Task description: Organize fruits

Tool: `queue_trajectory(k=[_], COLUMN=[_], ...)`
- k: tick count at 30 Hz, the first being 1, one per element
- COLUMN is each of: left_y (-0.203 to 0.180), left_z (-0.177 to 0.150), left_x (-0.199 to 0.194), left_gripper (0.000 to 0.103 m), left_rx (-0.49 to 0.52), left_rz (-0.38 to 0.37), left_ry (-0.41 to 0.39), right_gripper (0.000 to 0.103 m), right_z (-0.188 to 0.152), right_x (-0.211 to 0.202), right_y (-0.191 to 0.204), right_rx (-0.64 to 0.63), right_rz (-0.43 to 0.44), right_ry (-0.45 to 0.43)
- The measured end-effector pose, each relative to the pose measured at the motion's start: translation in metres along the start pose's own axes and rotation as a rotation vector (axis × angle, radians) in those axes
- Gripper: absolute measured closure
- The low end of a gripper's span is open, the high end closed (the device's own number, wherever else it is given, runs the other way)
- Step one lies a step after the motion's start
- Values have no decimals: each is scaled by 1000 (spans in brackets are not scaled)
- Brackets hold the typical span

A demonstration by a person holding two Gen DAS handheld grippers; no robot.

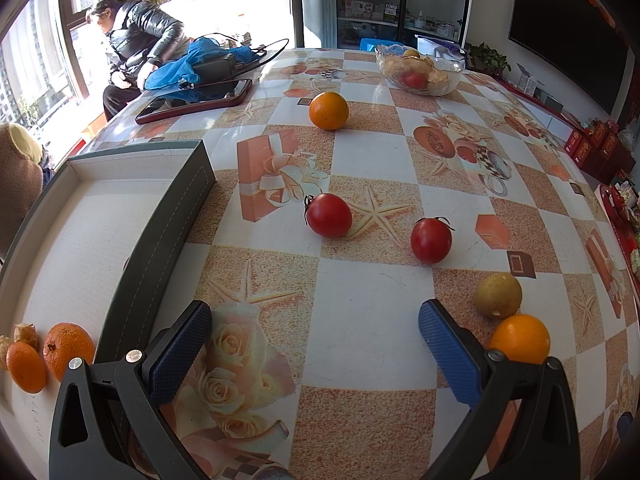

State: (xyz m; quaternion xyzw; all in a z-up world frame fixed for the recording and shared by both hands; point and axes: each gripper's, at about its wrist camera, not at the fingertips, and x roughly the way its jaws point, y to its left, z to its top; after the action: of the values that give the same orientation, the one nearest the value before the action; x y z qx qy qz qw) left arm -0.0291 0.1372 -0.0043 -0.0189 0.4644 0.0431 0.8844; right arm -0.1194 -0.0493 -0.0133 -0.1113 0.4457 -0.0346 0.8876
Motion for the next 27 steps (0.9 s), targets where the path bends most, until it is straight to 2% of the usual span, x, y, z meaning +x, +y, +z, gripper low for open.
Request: queue_trajectory(k=[2,6,12,15,17,21,25,27], left_y=[0,0,0,0,0,0,0,2], left_z=[0,0,0,0,0,0,0,-2], left_x=[0,0,0,0,0,0,0,-4], left_gripper=[0,0,0,0,0,0,0,0], left_rx=[0,0,0,0,0,0,-1,21], left_rz=[0,0,0,0,0,0,2,-13], left_ry=[0,0,0,0,0,0,3,29], right_gripper=[0,0,0,0,0,0,0,0], right_z=[1,6,18,31,43,78,93,100], right_x=[2,17,22,22,13,-11,-25,-30], right_y=[-2,-19,-12,-10,-15,-26,-47,-52], right_rx=[24,134,95,120,161,190,193,175], right_rz=[24,150,177,265,313,346,321,299], right_ry=[19,117,203,266,267,225,165,161])
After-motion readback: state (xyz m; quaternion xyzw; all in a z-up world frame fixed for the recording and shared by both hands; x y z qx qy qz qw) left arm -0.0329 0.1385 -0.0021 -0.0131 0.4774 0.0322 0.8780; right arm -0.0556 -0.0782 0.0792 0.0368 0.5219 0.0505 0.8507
